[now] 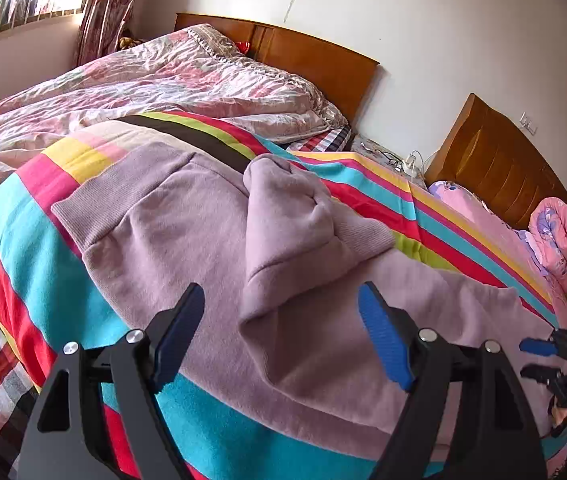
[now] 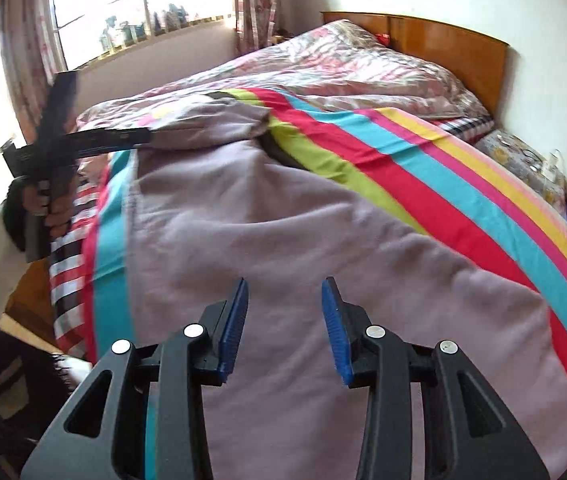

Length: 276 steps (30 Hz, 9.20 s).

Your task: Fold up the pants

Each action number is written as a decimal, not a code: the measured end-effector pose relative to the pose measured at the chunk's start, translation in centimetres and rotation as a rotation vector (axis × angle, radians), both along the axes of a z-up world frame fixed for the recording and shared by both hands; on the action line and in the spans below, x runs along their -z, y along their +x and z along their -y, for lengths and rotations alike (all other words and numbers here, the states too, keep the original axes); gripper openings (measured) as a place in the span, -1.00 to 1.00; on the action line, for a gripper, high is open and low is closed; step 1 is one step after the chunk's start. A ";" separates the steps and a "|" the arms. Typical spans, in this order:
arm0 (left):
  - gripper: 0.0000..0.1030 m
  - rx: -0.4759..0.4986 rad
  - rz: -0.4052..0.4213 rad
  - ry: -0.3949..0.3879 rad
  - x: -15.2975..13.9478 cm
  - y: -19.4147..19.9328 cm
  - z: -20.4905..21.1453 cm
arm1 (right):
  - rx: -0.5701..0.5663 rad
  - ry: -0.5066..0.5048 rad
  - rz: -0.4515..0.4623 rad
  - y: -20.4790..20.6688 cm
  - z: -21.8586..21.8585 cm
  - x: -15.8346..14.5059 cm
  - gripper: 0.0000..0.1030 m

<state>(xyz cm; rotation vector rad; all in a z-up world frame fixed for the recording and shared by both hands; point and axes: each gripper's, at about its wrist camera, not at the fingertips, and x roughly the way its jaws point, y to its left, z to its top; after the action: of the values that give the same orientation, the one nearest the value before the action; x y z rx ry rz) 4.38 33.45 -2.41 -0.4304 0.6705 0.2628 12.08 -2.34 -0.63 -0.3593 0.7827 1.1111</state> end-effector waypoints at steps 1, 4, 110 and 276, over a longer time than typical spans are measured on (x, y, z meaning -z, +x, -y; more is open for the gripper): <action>0.53 0.002 -0.003 -0.011 0.3 0.1 0.1 | -0.047 0.011 0.000 -1.7 -0.6 0.0 -0.30; 0.51 0.010 -0.020 -0.035 1.3 0.5 0.3 | -0.144 -0.004 0.003 -5.2 -2.4 0.6 -0.45; 0.21 -0.304 0.247 -0.413 5.0 -7.5 -16.3 | -0.616 -0.041 -0.059 7.5 -39.3 0.6 -0.53; 0.11 -0.125 0.033 -0.238 1.1 -7.8 -8.0 | -0.397 -0.162 0.095 -8.8 -17.9 3.1 -0.92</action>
<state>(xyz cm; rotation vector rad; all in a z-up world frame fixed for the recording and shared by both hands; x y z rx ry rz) -3.40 41.47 -3.55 -0.7048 0.6456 0.2941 3.24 15.55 -3.70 -0.7220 0.7357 1.3925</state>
